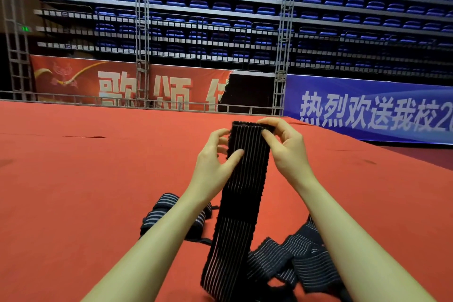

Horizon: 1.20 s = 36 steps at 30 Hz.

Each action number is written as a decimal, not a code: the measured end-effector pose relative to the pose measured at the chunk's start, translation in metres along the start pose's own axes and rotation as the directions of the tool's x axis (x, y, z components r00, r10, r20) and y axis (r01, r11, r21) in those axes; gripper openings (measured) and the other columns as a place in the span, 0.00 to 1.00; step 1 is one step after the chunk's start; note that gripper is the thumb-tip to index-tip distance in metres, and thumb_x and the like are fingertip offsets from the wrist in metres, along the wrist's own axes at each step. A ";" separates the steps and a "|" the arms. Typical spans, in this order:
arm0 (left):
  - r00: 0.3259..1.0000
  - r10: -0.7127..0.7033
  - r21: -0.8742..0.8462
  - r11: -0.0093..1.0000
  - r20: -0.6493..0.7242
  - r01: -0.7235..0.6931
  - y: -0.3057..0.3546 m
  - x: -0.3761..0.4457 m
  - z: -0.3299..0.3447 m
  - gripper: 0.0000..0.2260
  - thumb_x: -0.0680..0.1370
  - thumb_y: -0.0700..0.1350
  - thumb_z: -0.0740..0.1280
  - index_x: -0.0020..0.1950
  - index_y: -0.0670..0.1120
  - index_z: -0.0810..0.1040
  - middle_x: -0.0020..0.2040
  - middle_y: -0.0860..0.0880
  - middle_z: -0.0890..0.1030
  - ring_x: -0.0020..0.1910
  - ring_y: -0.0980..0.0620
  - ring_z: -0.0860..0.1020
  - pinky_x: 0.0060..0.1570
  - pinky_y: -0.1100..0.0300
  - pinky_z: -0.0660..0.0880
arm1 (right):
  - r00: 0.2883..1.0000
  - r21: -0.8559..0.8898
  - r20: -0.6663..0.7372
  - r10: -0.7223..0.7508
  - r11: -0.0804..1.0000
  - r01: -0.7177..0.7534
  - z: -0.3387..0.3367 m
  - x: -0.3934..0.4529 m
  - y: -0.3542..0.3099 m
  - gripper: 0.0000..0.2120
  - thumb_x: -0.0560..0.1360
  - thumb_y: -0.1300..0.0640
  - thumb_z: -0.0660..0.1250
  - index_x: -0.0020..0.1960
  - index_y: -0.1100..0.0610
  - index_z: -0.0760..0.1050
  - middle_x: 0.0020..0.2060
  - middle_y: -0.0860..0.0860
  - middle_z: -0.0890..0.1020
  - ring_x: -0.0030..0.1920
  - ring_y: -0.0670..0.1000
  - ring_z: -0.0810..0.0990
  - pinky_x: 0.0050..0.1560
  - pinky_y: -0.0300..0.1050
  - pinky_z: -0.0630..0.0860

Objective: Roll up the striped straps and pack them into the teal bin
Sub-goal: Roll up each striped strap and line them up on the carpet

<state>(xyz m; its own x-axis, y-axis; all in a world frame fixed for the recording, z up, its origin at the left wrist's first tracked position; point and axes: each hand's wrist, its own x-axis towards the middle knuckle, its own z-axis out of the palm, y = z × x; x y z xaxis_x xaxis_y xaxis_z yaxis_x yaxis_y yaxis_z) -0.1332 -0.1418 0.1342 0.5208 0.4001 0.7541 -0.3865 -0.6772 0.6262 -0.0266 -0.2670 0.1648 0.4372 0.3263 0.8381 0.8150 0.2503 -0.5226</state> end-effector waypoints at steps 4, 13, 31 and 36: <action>0.998 0.053 -0.064 0.996 -0.036 -0.055 0.015 0.015 -0.007 0.08 0.78 0.41 0.67 0.56 0.48 0.76 0.46 0.54 0.81 0.43 0.60 0.79 0.45 0.64 0.77 | 0.999 0.051 0.054 -0.006 0.999 0.003 0.002 -0.003 -0.001 0.13 0.77 0.67 0.64 0.49 0.50 0.78 0.45 0.48 0.83 0.50 0.50 0.80 0.56 0.46 0.77; 0.997 0.014 -0.161 0.987 0.076 -0.002 0.009 0.016 -0.017 0.06 0.79 0.37 0.64 0.49 0.47 0.75 0.32 0.48 0.72 0.31 0.53 0.70 0.31 0.60 0.68 | 0.980 0.215 0.155 0.127 0.964 -0.159 -0.003 -0.009 0.005 0.08 0.77 0.66 0.66 0.51 0.56 0.77 0.36 0.56 0.79 0.41 0.48 0.78 0.46 0.39 0.74; 0.968 -0.046 -0.335 0.933 0.246 0.130 -0.002 0.009 -0.040 0.08 0.73 0.34 0.68 0.41 0.45 0.84 0.40 0.50 0.84 0.44 0.54 0.80 0.48 0.64 0.75 | 0.920 0.433 0.300 0.254 0.823 -0.368 0.002 -0.019 0.016 0.09 0.68 0.63 0.61 0.40 0.56 0.80 0.35 0.51 0.78 0.40 0.50 0.72 0.47 0.43 0.67; 0.969 -0.126 -0.273 0.945 0.210 0.182 -0.014 0.007 -0.037 0.10 0.73 0.36 0.72 0.51 0.47 0.81 0.45 0.49 0.84 0.46 0.54 0.81 0.51 0.61 0.77 | 0.930 0.372 0.302 0.210 0.872 -0.318 0.004 -0.025 0.018 0.09 0.70 0.64 0.67 0.47 0.53 0.80 0.38 0.50 0.81 0.41 0.46 0.77 0.46 0.35 0.73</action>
<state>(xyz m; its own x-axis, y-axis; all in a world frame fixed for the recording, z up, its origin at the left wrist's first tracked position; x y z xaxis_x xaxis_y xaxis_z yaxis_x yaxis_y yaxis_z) -0.1525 -0.1069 0.1377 0.7137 0.3436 0.6104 -0.4777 -0.3986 0.7829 -0.0244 -0.2674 0.1341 0.4632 0.6313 0.6220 0.4305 0.4532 -0.7805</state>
